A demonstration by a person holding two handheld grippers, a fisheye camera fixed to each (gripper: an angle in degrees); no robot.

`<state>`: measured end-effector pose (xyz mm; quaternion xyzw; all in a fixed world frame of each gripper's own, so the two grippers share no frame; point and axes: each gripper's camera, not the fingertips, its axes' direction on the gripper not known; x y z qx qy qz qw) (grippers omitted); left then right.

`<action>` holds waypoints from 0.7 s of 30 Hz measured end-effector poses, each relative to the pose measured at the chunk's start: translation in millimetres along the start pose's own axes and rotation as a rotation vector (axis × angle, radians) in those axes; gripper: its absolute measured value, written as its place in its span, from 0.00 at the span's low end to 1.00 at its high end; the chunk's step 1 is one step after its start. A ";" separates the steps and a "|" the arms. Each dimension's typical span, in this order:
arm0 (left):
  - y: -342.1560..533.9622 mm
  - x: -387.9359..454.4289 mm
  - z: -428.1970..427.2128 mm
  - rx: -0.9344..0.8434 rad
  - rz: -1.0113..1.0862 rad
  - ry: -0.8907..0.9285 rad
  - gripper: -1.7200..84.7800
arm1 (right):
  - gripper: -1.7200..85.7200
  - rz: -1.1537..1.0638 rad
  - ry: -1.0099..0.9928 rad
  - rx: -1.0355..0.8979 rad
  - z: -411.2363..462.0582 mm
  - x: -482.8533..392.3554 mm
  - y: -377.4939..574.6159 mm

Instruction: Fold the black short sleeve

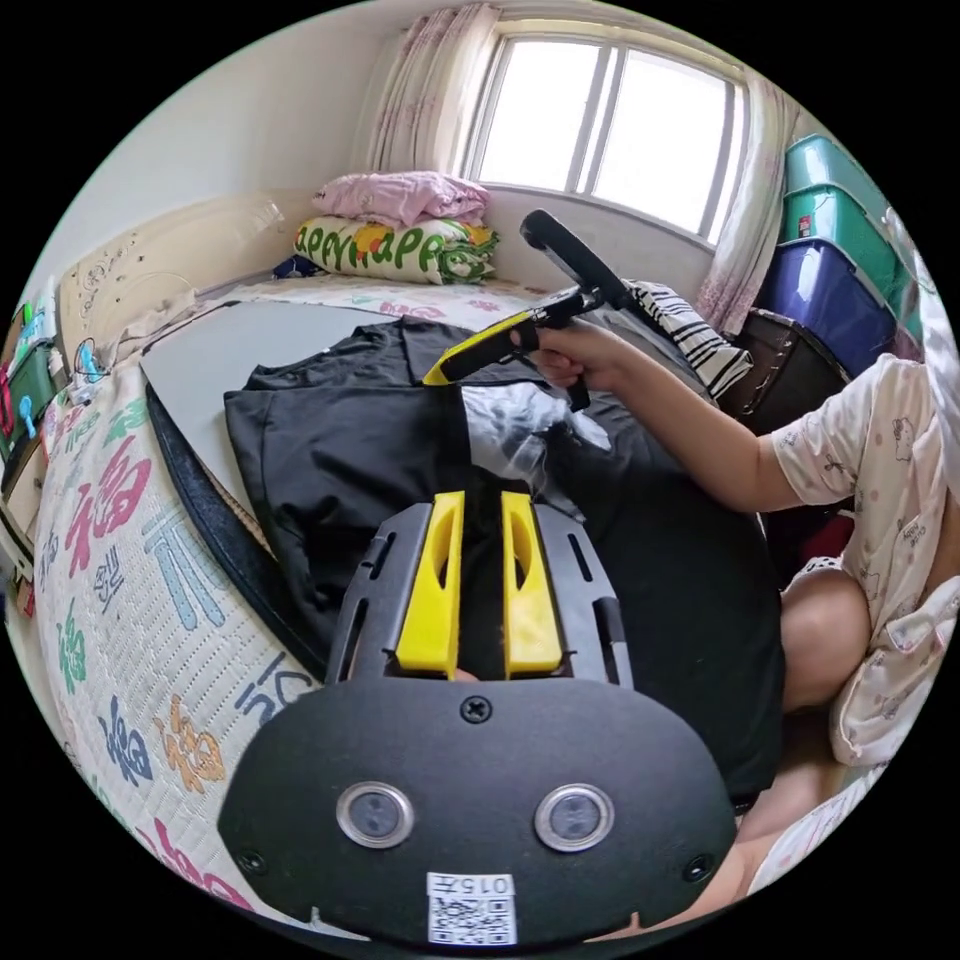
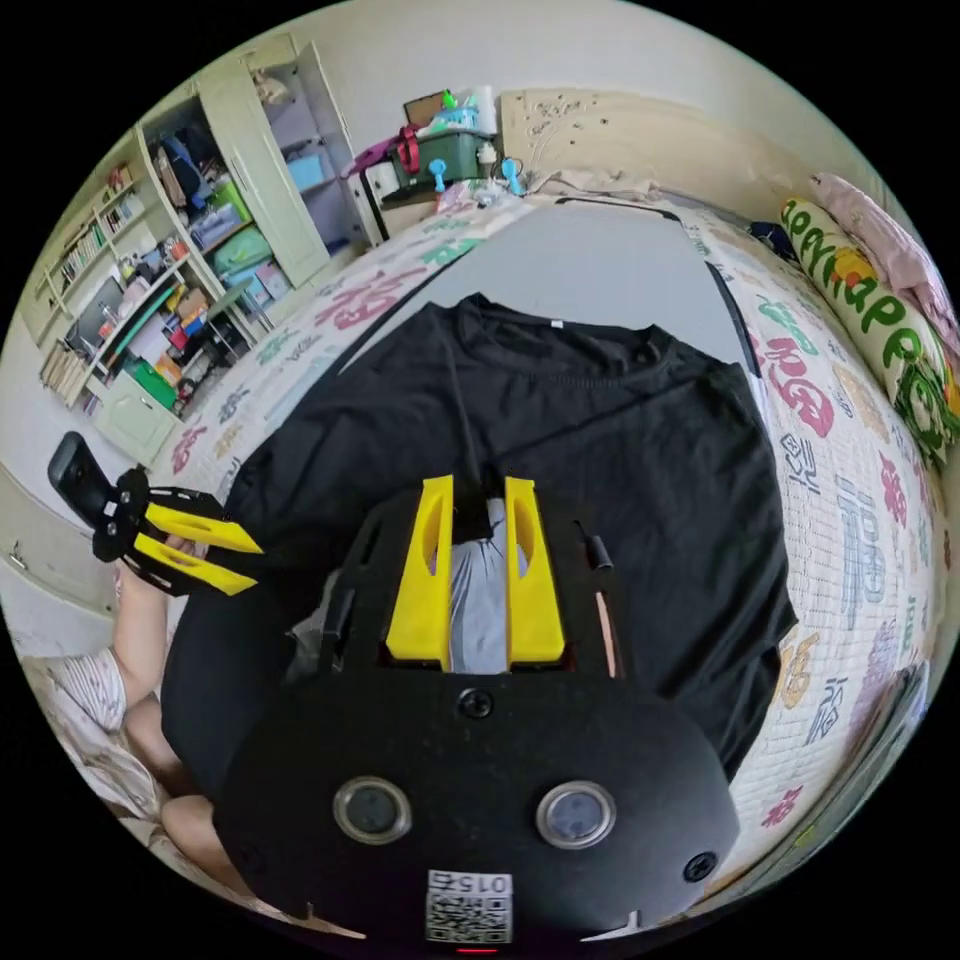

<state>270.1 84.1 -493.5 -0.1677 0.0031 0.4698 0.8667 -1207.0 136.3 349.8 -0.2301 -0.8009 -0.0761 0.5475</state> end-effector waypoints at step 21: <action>-5.0 -33.0 50.9 0.149 -0.215 -0.273 0.09 | 0.08 -0.010 0.101 0.076 -66.5 -7.5 65.3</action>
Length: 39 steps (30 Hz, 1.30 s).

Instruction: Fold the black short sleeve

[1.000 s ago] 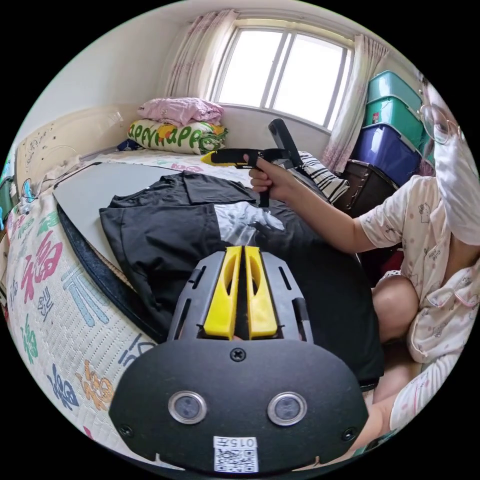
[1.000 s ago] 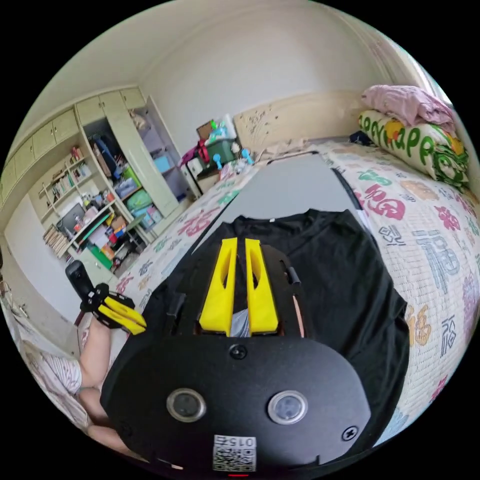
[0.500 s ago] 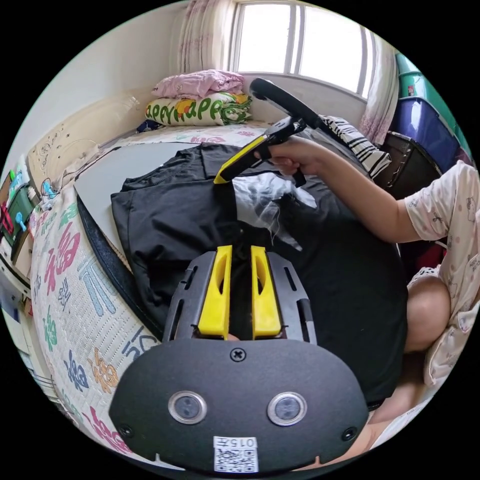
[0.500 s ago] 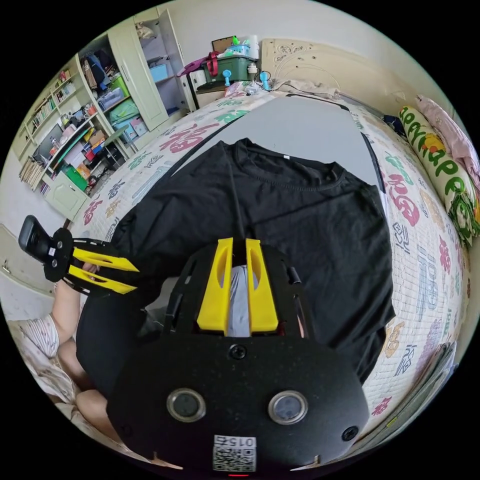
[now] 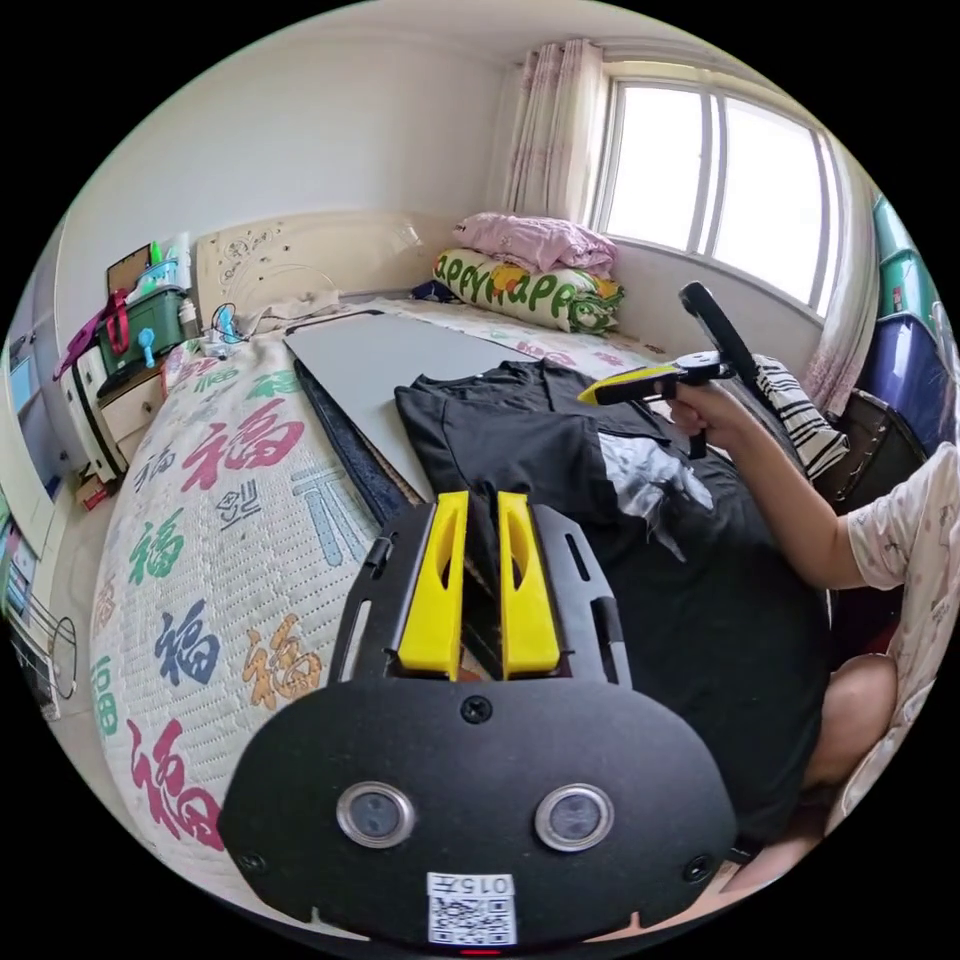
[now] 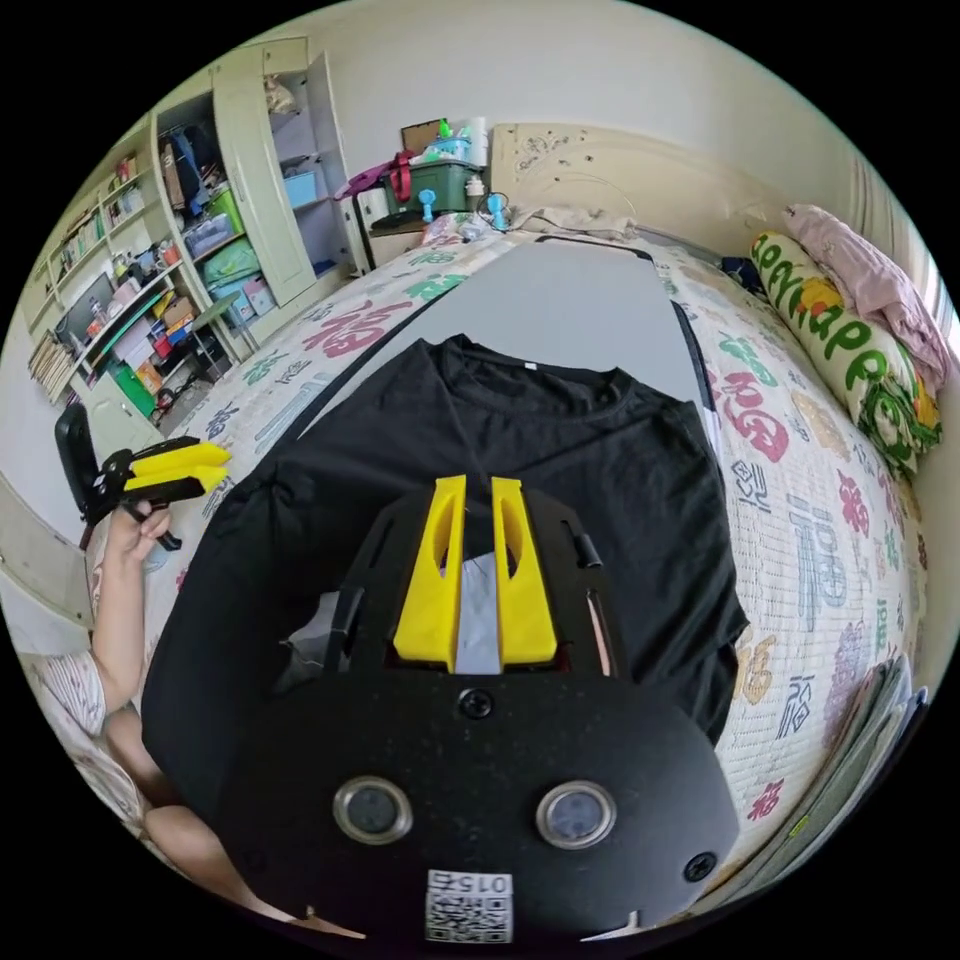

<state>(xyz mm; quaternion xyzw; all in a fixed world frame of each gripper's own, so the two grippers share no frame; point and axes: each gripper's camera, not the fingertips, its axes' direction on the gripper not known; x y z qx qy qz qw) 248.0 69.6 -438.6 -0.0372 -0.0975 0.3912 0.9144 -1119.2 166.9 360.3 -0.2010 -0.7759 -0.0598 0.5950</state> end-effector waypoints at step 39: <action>-53.0 11.2 148.1 -0.080 -0.026 -0.106 0.02 | 0.05 -0.747 -0.171 -0.332 -22.8 -171.6 158.8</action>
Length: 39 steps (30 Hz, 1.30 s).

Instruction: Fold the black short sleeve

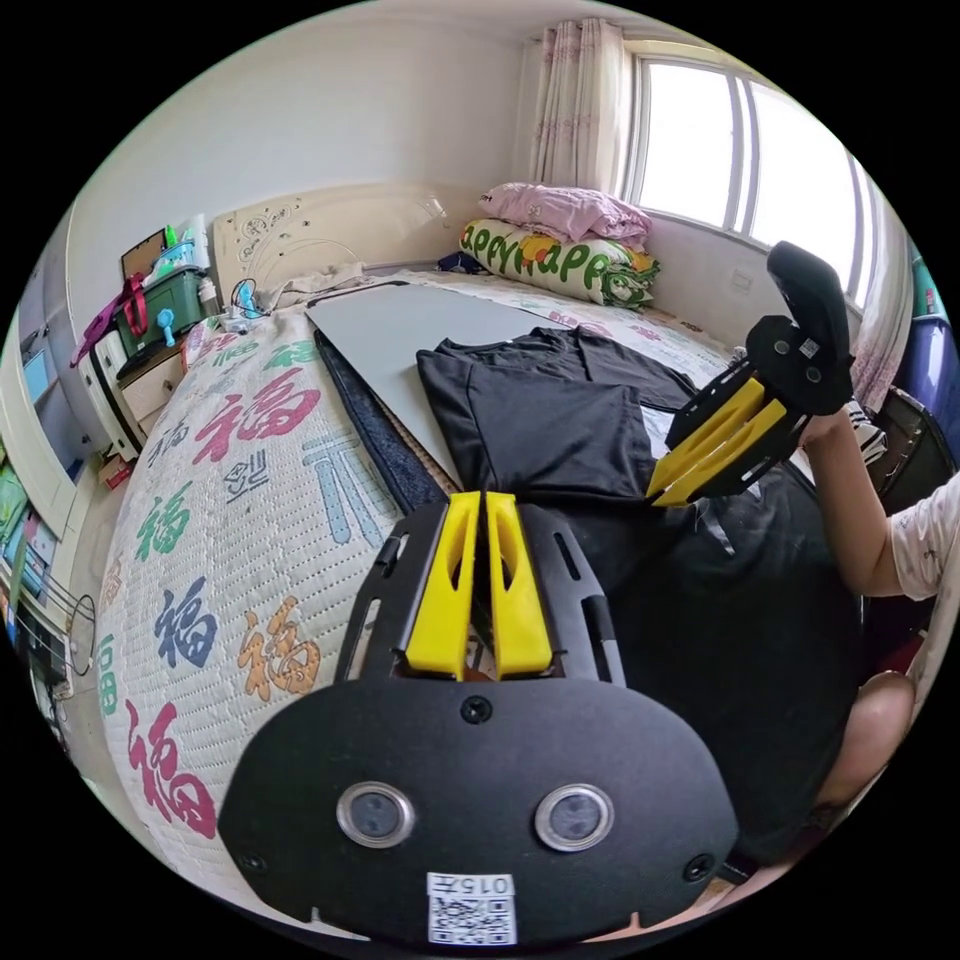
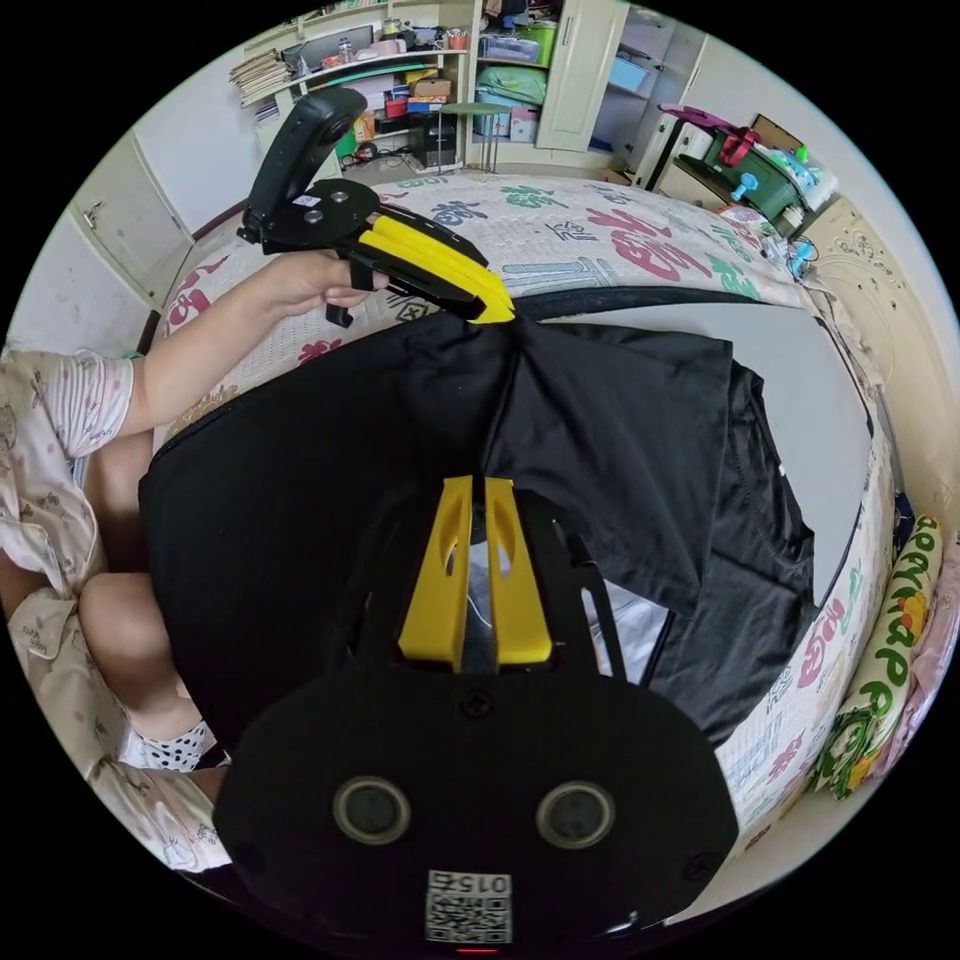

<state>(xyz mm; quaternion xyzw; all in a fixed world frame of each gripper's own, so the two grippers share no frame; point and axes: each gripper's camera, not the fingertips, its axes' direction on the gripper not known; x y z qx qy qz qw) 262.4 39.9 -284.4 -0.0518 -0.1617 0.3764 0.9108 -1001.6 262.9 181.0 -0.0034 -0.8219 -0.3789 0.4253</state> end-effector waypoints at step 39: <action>38.3 23.3 -30.2 -0.048 0.370 0.122 0.11 | 0.08 0.685 0.055 0.277 -68.4 104.5 -105.4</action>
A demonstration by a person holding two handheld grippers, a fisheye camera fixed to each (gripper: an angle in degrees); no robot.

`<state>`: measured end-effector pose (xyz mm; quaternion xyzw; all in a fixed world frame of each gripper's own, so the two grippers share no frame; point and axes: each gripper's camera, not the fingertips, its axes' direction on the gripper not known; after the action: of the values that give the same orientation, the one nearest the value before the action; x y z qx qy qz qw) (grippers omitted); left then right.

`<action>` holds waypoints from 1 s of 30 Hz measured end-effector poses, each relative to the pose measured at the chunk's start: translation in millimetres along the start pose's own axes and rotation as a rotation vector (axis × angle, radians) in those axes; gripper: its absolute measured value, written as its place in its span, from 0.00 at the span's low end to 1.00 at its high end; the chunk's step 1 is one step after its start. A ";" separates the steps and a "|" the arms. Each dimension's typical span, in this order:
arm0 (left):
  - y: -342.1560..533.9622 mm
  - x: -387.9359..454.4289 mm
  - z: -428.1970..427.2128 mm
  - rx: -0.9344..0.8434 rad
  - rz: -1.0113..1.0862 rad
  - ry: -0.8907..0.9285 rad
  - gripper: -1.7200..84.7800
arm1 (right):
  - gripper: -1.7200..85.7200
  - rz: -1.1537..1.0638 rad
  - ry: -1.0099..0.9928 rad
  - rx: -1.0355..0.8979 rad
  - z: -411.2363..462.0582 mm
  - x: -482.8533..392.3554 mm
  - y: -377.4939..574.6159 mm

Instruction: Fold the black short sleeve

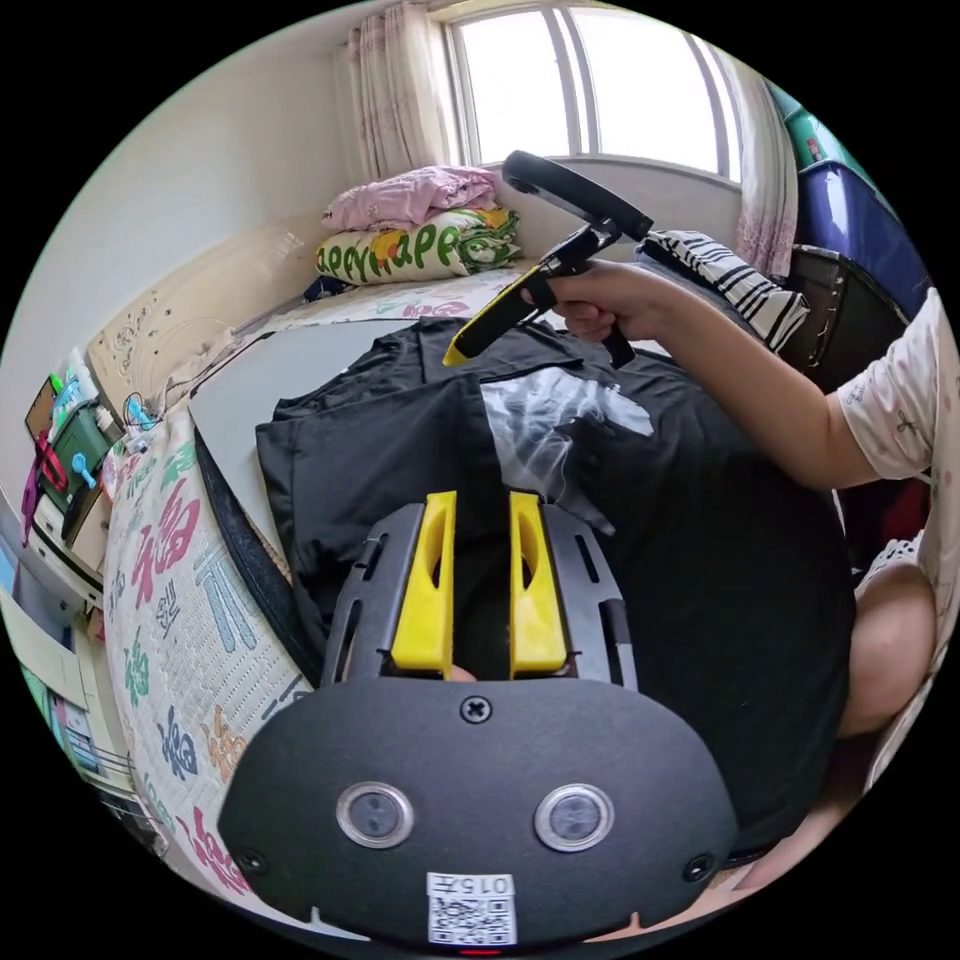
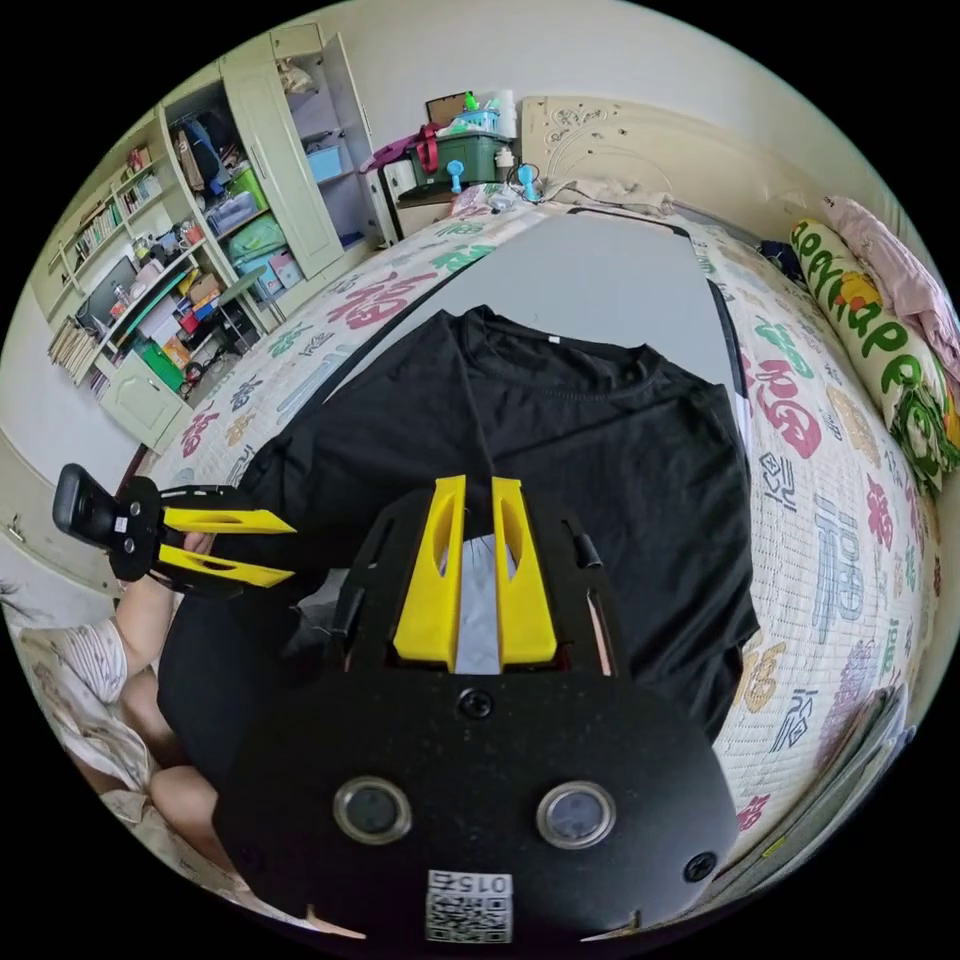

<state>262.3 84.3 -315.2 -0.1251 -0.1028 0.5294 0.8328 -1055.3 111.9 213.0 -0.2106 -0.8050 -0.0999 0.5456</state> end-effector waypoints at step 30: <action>10.9 -16.2 -33.6 -0.061 0.013 0.107 0.02 | 0.01 -0.031 0.098 -0.108 -38.7 -154.1 -141.1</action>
<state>256.4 70.7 -351.1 -0.1793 -0.0732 0.5242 0.8293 -1037.5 -64.4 95.8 -0.2218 -0.7740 -0.1618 0.5705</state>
